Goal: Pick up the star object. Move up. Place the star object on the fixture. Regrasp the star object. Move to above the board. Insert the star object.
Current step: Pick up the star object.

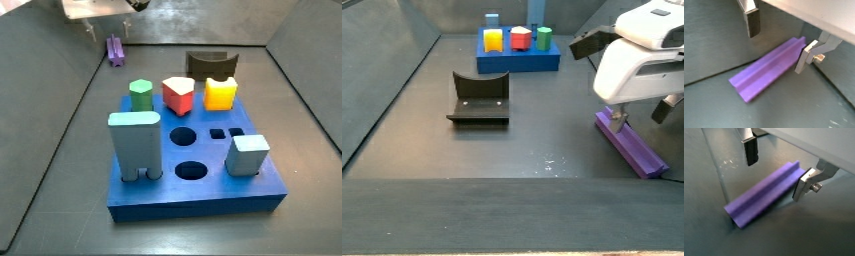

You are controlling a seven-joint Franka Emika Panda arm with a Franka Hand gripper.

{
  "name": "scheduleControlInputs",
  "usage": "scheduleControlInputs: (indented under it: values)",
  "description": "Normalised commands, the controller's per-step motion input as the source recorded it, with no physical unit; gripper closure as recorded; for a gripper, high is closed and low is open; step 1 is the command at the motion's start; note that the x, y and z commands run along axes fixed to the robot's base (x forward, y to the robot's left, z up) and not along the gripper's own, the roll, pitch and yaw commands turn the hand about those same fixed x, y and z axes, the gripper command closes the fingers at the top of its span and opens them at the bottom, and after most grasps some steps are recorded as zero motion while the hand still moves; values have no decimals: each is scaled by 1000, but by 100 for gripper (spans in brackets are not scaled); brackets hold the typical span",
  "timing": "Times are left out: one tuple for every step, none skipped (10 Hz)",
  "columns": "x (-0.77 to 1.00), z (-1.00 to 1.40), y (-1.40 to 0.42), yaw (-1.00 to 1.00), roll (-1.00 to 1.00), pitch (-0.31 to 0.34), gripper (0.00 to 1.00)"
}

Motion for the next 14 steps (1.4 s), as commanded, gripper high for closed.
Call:
scheduleControlInputs:
  values:
    - [389, -800, 169, -246, -124, -70, 0]
    - [380, -817, 143, -149, -140, -73, 0]
    - [283, -891, 134, -109, -124, -66, 0]
    - [263, -943, 149, -86, -111, -53, 0]
    - [200, -920, 106, -109, -133, -56, 0]
    - [163, -749, 0, -97, -219, -81, 0]
    - [91, -414, -106, -106, -364, -63, 0]
    - [149, -226, -266, -83, -443, -64, 0]
    - [17, -123, -309, -220, -469, -121, 0]
    - [0, -251, -229, -286, -447, -133, 0]
    - [-14, -377, 0, -117, -391, -144, 0]
    - [-246, -51, 0, 0, -500, -131, 0]
    - [-551, 43, 114, 117, -500, -140, 0]
    - [-574, 46, 100, 146, -500, -113, 0]
